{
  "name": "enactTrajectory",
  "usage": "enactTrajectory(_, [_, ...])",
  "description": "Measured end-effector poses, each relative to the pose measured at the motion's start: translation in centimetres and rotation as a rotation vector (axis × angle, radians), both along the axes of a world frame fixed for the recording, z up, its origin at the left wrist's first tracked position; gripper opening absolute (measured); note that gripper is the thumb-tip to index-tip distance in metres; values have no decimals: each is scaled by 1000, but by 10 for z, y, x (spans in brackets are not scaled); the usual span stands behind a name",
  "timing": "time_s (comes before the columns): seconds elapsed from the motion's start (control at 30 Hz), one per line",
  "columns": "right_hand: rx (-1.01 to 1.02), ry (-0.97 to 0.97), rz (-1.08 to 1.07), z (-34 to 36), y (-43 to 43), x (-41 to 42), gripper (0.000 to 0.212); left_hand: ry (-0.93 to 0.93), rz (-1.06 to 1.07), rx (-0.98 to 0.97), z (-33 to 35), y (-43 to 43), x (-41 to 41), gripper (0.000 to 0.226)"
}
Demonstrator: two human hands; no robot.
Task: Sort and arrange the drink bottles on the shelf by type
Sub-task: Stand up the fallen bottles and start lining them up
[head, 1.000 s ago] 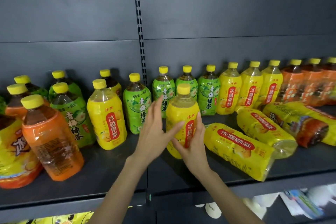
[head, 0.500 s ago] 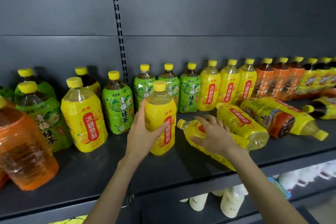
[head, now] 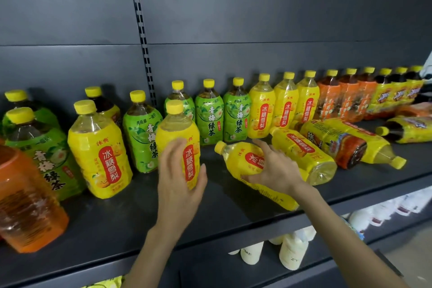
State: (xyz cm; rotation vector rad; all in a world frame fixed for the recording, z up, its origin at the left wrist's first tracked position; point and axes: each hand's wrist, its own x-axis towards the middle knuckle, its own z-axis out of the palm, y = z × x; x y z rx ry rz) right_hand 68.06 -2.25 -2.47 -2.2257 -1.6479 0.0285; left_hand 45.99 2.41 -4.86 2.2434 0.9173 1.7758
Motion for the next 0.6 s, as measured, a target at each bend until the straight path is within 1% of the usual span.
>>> enactTrajectory(0.03, [69,22,-11,0,-1,-5,99,32,-88,-31,-1,-3,5,43])
enactTrajectory(0.07, [148,54,-24,-1,-2,-10,98,64,-156,-91,-2,-3,11,37])
enactTrajectory(0.1, [231,97,-34,-3,-3,-15,97,89,-190,-169,-4,-3,17,38])
enactTrajectory(0.13, [308,146,-37,-5,-4,-20,97,111,-199,-271,-7,-1,23,46])
enactTrajectory(0.2, [419,245,-24,-10,-5,-30,98,138,-204,-476,-9,3,34,77])
enactTrajectory(0.23, [450,279,-16,-12,-6,-34,97,141,-222,-551,-8,4,39,88])
enactTrajectory(0.3, [490,303,1,-15,-6,-41,97,119,-306,-639,-1,4,48,95])
enactTrajectory(0.37, [535,308,22,-16,-6,-47,95,55,-372,-675,10,3,56,94])
enactTrajectory(0.47, [639,379,21,-20,-8,-53,93,-10,-355,-636,24,5,64,93])
enactTrajectory(0.53, [699,458,-2,-23,-9,-54,90,-1,-350,-593,29,7,68,93])
enactTrajectory(0.6, [713,500,-11,-25,-8,-54,89,15,-343,-573,31,9,71,92])
